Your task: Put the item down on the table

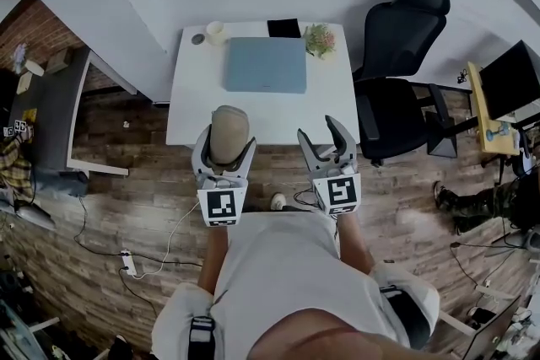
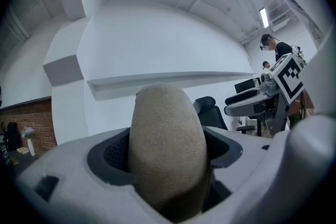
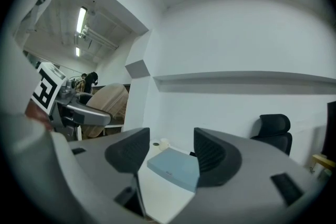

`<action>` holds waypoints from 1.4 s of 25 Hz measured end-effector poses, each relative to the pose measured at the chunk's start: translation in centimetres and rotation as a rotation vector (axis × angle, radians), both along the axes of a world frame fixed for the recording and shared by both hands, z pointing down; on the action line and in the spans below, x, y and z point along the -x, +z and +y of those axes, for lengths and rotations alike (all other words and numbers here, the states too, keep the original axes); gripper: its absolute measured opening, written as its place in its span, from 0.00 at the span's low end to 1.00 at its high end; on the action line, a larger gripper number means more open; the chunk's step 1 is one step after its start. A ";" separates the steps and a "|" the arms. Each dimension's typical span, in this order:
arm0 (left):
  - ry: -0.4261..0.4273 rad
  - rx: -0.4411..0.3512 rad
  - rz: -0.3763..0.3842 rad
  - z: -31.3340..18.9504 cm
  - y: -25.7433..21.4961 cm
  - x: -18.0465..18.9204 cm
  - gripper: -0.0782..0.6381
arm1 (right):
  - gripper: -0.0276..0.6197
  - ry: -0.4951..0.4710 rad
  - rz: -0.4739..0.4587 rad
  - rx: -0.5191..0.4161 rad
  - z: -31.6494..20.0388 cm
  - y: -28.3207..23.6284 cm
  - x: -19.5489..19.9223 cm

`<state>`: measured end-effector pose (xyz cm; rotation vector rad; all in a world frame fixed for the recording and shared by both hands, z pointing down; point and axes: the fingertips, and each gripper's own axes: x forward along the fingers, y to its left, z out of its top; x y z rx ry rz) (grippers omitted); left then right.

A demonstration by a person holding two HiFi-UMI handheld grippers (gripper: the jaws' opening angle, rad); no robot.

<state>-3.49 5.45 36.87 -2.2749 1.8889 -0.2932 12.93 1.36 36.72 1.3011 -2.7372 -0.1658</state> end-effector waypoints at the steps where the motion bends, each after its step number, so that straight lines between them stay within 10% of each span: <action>1: -0.004 0.002 -0.001 -0.3 0.0 -0.1 0.65 | 0.45 -0.004 -0.002 0.004 -0.3 0.0 0.0; 35: 0.067 0.010 0.023 -13.9 0.6 4.4 0.65 | 0.45 0.052 0.020 0.025 -12.6 0.5 4.7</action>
